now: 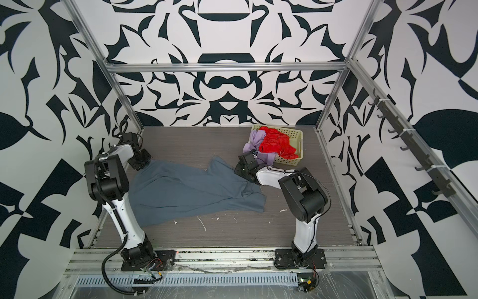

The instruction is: Fold and stack the t-shirts

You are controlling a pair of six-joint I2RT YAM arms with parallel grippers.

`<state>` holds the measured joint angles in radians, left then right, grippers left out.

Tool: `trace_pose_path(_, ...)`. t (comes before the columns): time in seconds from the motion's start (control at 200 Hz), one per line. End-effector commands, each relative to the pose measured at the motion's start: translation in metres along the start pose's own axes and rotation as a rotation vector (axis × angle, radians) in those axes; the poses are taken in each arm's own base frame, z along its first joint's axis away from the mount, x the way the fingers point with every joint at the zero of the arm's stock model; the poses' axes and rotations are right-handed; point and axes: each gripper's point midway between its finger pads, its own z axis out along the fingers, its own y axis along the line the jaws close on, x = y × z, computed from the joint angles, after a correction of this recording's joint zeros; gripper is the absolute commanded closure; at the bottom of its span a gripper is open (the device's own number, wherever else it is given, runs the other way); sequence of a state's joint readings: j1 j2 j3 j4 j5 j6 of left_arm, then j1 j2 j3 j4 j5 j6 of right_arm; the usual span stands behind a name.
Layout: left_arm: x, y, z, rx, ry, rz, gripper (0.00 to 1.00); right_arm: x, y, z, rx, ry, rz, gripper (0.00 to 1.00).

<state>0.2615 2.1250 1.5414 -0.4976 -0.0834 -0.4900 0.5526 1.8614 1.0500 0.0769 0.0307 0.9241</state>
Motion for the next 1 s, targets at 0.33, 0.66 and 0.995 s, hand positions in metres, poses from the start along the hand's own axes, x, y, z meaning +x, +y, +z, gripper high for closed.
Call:
trace_pose_path(0.33,0.021,0.003,-0.007,0.013,0.046,0.020,1.00,-0.037,0.024,-0.007,0.045,-0.190,-0.112,1.00)
trace_pose_path(0.66,-0.006,-0.011,-0.073,0.103,-0.116,0.015,1.00,-0.065,0.049,-0.054,0.043,-0.330,-0.313,1.00)
trace_pose_path(0.995,-0.019,-0.016,-0.137,0.169,-0.236,0.016,1.00,-0.075,0.051,-0.091,0.018,-0.400,-0.344,1.00)
